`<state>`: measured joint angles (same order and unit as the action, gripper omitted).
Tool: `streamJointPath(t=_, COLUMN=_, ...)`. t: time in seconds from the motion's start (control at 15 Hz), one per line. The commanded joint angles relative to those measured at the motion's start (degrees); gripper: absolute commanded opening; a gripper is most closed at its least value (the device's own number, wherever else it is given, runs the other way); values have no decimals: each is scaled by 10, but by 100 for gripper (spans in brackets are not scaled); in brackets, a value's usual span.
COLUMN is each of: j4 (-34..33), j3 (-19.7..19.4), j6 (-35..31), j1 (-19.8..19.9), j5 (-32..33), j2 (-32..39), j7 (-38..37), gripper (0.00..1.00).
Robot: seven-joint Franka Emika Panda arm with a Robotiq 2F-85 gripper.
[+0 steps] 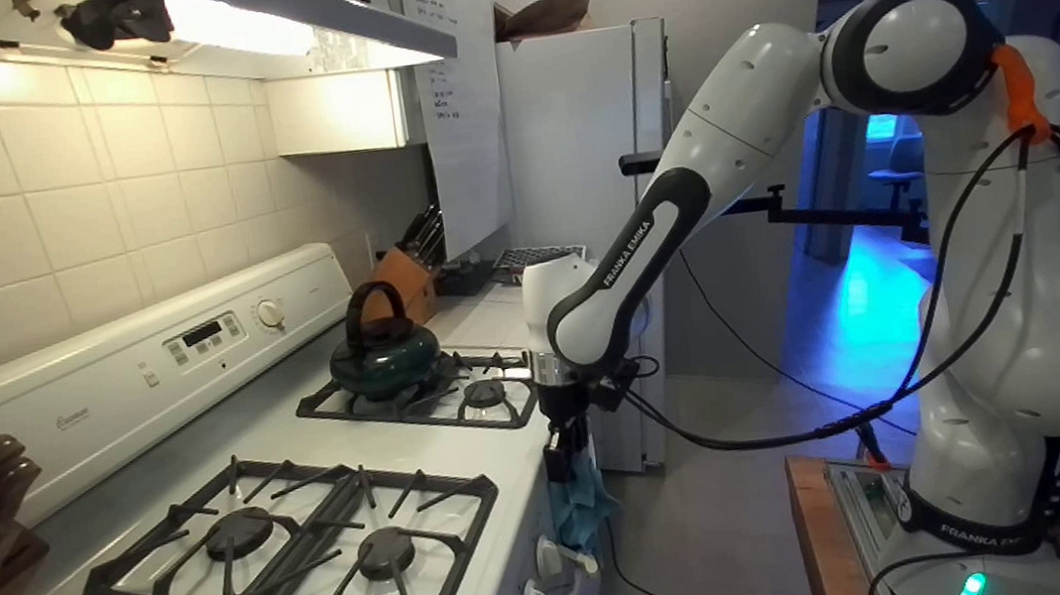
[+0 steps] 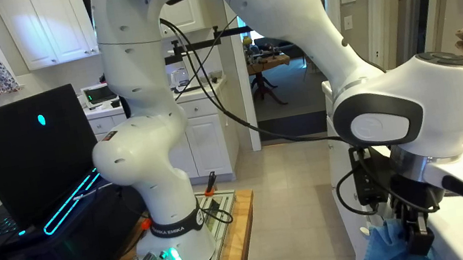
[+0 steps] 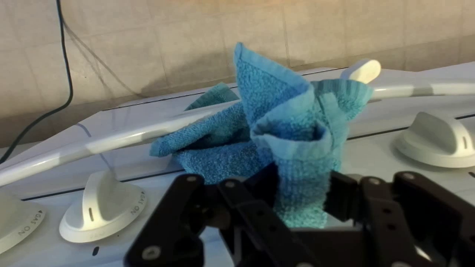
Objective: Wipe the front part of the stove with the towel, and then hang it
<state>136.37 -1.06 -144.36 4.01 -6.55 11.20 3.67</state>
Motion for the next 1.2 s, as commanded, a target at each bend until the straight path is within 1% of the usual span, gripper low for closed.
streamJointPath(t=0.0, j4=-4, j3=-1, j6=5, j1=0, j5=-9, j2=5, j7=-4, gripper=3)
streamJointPath(t=0.53, j4=-16, j3=-3, j6=21, j1=1, j5=4, j2=26, j7=5, gripper=3)
streamJointPath(t=1.13, j4=-7, j3=-4, j6=15, j1=0, j5=7, j2=15, j7=1, gripper=3)
